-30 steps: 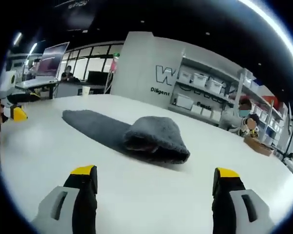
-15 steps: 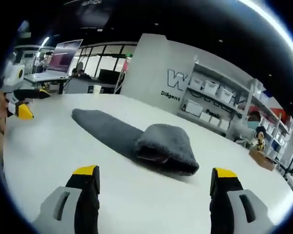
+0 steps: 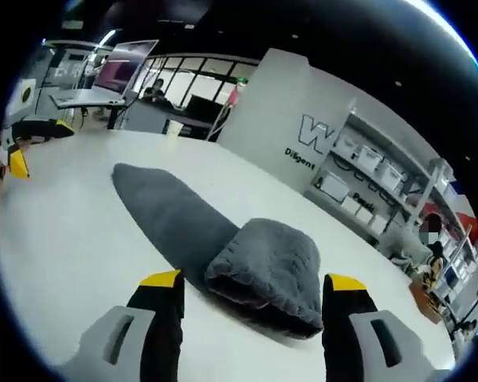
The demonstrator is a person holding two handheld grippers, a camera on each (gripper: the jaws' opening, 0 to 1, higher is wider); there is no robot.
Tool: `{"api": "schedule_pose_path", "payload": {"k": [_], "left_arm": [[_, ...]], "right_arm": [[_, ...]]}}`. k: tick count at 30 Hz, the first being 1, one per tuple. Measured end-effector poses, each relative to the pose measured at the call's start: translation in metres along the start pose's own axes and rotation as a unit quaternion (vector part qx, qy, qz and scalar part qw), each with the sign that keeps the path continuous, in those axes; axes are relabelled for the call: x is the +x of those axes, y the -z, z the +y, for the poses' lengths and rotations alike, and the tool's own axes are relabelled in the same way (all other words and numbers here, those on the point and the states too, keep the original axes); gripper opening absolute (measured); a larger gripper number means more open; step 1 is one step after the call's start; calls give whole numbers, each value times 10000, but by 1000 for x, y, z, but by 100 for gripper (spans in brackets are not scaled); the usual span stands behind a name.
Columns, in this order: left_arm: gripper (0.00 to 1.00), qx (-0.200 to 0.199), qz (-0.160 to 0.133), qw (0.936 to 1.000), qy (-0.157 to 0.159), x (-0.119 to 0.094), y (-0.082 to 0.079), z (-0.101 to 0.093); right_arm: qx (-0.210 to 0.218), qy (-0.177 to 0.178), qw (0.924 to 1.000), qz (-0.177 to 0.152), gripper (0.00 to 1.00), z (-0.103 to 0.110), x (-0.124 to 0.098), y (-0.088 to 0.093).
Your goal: Open the folded towel by lifting each exposed corner and separating the folded layers until the towel lies flat within the target outline without major curled edges
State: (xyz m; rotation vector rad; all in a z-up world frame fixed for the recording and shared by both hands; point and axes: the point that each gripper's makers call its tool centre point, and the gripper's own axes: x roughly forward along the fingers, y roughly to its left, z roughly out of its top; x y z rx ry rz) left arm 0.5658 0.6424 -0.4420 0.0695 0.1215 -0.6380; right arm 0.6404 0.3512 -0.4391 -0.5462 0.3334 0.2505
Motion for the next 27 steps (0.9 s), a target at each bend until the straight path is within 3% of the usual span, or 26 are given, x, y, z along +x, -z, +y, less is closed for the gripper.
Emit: {"api": "schedule_pose_path", "payload": {"k": [9, 19, 22, 26, 27], "left_arm": [[91, -17, -16, 10000, 53, -4, -2, -5], [91, -32, -87, 9999, 55, -12, -7, -4], [91, -72, -117, 9999, 47, -12, -7, -3], [91, -55, -53, 9999, 104, -10, -4, -6], [91, -54, -48, 9999, 116, -10, -3, -7]], "right_arm": [[-357, -108, 9987, 358, 60, 5, 44, 12], [-345, -147, 9983, 452, 51, 6, 51, 23], [-366, -253, 9980, 444, 40, 12, 55, 24], [-368, -478, 9970, 492, 7, 24, 60, 26], [-390, -486, 9970, 458, 5, 25, 61, 25]]}}
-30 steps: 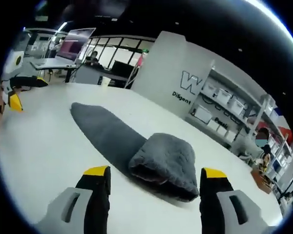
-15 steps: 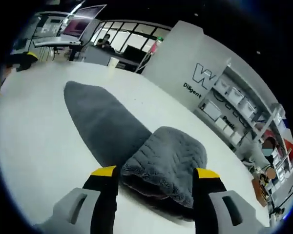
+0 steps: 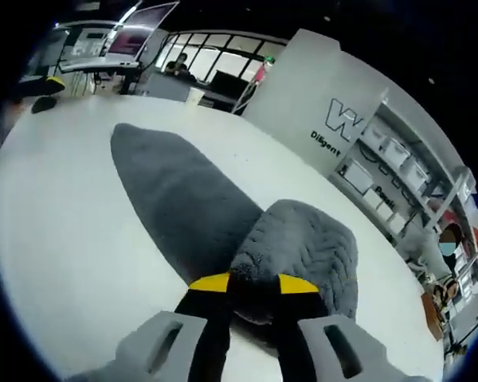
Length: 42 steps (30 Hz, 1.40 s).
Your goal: Open the folded towel by lifting each exposed corner and separating the folded layers until the towel lies flat within the target outline without major curled edges
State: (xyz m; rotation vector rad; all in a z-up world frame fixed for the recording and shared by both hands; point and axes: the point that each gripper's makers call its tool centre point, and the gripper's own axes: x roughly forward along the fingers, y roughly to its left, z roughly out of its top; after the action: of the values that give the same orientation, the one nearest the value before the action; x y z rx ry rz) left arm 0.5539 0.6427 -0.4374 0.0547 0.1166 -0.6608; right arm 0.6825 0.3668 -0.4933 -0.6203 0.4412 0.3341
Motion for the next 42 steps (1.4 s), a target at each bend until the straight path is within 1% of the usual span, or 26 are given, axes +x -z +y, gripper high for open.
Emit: {"api": "schedule_pose_path", "payload": {"k": [5, 8, 9, 12, 16, 20, 25, 29, 33, 35, 36, 37, 38, 39, 42], "left_arm": [[91, -50, 36, 10000, 27, 1, 5, 0], [90, -22, 93, 10000, -22, -1, 9, 5], [90, -24, 101, 9999, -32, -1, 9, 6], [90, -40, 90, 9999, -82, -4, 6, 10], [89, -35, 47, 9999, -132, -6, 2, 12], [88, -50, 13, 9999, -100, -7, 0, 8], [88, -48, 94, 9999, -107, -8, 3, 9], [88, -72, 75, 9998, -157, -10, 1, 11], [87, -58, 87, 9998, -163, -12, 1, 10], [87, -40, 102, 9998, -166, -13, 2, 10], [87, -38, 106, 9998, -165, -13, 2, 9], [87, -41, 108, 9998, -164, -13, 2, 9], [87, -44, 108, 9998, -161, -13, 1, 9], [87, -42, 98, 9998, -160, -14, 1, 9], [87, -55, 83, 9998, -170, -14, 0, 9]], "right_arm": [[374, -162, 9990, -203, 3, 3, 3, -5], [545, -140, 9981, -263, 2, -1, 3, -5], [656, -103, 9974, -293, 2, -4, 2, -5], [806, -69, 9959, -403, 2, -8, -3, -10], [889, -52, 9949, -479, 2, -12, -7, -15], [991, -22, 9936, -533, 2, -22, -12, -20], [1118, 65, 9918, -622, 1, -36, -19, -24], [1242, 239, 9898, -650, 1, -52, -25, -21], [1614, 421, 9830, -761, 1, -71, -35, -14], [1731, 525, 9803, -791, 1, -81, -39, -9], [1844, 643, 9774, -814, 1, -91, -43, -5], [1862, 664, 9768, -819, 1, -93, -44, -4], [1942, 724, 9747, -840, 1, -99, -46, -1], [2086, 813, 9706, -882, 1, -107, -50, 3], [2396, 1058, 9605, -942, 1, -120, -63, 15]]}}
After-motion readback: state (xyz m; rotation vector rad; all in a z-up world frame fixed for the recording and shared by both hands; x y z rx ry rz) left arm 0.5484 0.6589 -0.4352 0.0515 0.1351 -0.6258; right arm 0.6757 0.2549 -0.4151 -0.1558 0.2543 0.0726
